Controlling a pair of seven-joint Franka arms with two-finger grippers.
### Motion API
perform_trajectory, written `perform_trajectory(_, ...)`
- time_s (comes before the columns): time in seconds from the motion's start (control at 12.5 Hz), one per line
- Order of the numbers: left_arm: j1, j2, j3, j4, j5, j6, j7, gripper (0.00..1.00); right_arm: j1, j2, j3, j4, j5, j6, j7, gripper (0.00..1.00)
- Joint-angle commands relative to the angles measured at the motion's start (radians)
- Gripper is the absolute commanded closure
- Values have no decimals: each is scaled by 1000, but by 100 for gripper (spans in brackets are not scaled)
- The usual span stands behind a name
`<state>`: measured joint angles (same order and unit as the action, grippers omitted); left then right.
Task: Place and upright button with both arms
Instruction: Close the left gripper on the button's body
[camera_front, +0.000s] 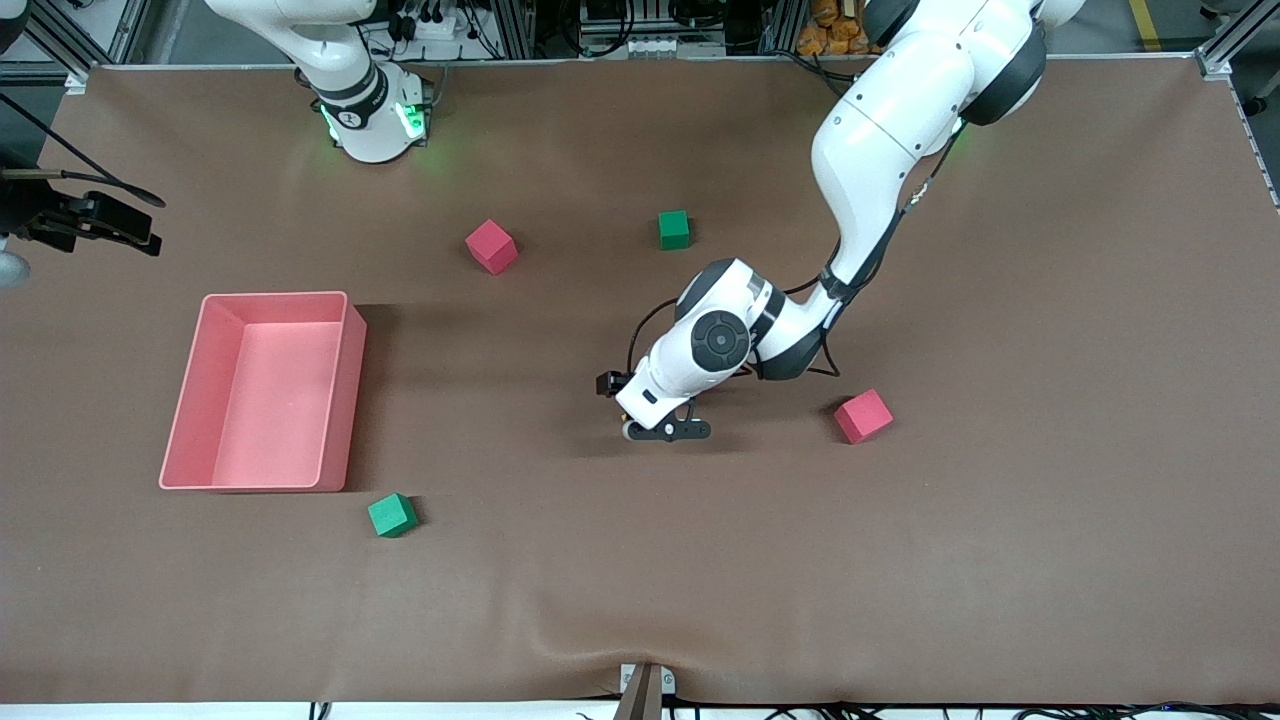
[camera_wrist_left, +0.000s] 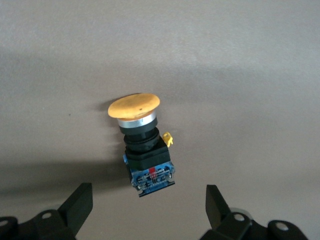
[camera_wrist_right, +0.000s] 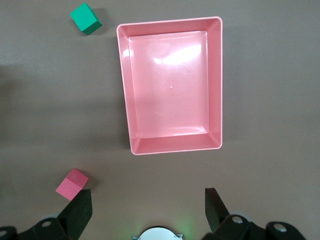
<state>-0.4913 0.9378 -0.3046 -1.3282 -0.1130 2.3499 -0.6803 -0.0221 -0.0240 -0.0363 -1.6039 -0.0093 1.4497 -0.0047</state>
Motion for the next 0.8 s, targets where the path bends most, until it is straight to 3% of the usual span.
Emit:
perform_trajectory(0.0, -9, 21, 19, 35, -13, 2, -47, 3, -2, 10, 1, 2, 8, 3, -9, 0)
perform_trajectory(0.16, -15, 45, 28, 66, -14, 12, -105, 9, -10, 10, 1, 5, 8, 4, -11, 0)
perform_trajectory(0.56, -26, 59, 29, 86, -13, 12, -217, 10, -4, 7, 1, 5, 8, 8, -24, 0)
perform_trajectory(0.72, -26, 67, 30, 86, -13, 20, -219, 17, -4, 7, 1, 5, 8, 12, -24, 0)
